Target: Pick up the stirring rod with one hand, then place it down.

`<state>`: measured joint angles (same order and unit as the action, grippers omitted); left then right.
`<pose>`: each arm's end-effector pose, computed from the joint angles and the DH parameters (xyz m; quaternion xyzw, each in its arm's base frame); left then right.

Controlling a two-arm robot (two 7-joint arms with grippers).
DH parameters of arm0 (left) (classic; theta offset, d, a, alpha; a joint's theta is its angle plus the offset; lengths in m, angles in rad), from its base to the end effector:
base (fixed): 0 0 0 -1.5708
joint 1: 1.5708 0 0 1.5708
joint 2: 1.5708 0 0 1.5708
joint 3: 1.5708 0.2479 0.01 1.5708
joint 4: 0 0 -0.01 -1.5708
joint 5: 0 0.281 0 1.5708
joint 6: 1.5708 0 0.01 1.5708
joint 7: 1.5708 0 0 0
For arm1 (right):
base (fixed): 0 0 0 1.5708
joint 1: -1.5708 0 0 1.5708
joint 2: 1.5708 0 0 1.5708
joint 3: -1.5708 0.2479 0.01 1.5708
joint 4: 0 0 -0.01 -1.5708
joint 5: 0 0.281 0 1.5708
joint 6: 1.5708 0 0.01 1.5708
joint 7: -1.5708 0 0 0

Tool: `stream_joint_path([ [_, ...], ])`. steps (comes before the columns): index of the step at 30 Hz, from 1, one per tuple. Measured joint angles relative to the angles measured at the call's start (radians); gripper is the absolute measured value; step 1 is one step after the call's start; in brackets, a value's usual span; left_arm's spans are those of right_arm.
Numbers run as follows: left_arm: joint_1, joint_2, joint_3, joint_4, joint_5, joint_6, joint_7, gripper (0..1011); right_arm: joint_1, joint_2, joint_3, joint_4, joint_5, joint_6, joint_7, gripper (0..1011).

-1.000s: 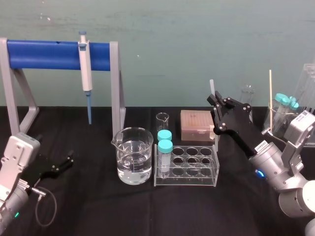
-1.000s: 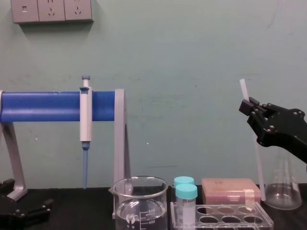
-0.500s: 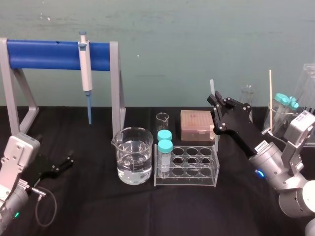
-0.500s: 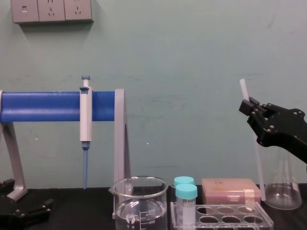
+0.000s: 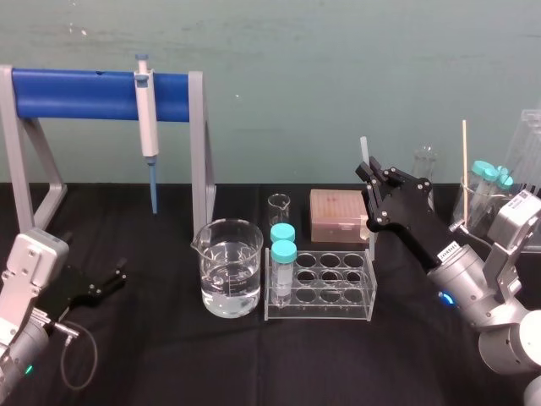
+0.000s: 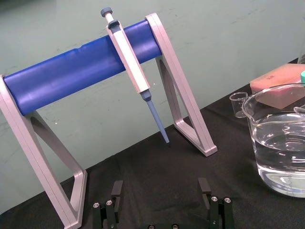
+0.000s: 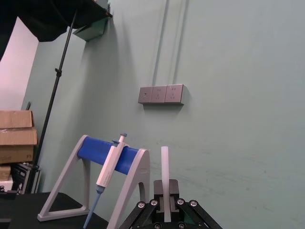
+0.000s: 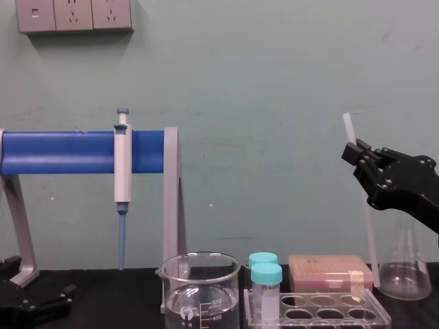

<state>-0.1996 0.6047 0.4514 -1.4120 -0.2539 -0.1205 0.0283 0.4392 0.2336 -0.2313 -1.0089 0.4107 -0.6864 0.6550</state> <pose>0.3250 0.0661 -0.2630 0.1415 -0.1325 0.5799 0.7913 0.3957 -0.0400 -0.2639 0.1628 -0.2075 -0.4162 0.8702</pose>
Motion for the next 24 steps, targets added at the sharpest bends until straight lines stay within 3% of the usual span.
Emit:
stream_joint_path([
  [24, 0.000, 0.000, 0.000, 0.000, 0.000, 0.000, 0.000, 1000, 0.000, 0.000, 0.000, 0.000, 0.000, 0.000, 0.000, 64],
])
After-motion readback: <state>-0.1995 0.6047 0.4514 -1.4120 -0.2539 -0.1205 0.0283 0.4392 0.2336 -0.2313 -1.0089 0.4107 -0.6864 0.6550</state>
